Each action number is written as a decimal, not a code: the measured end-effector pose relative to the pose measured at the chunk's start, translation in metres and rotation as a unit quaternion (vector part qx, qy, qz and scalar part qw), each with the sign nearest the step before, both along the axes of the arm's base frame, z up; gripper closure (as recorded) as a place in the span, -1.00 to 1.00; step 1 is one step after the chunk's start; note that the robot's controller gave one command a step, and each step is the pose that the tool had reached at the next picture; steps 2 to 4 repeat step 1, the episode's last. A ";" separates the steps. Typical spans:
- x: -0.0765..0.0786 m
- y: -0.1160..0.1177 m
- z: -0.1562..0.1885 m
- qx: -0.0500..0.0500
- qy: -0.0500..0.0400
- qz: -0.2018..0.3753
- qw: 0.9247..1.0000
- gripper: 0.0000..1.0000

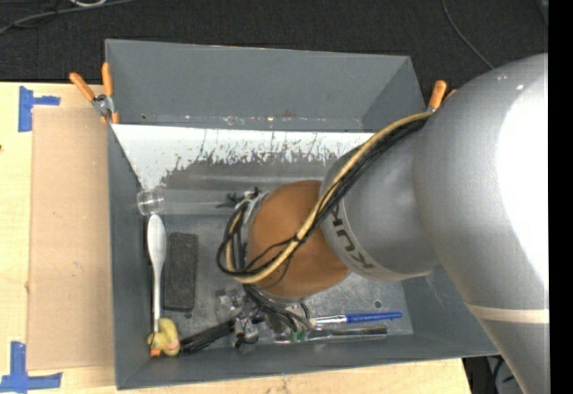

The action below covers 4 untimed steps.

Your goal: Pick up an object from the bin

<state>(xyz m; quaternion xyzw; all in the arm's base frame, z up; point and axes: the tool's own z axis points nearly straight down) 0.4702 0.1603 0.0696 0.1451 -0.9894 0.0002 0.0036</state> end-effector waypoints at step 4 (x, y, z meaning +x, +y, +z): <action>0.000 0.000 0.074 0.000 0.001 -0.002 1.000 1.00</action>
Offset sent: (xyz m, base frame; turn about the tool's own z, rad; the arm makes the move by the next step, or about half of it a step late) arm -0.0038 -0.0010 0.0195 0.0009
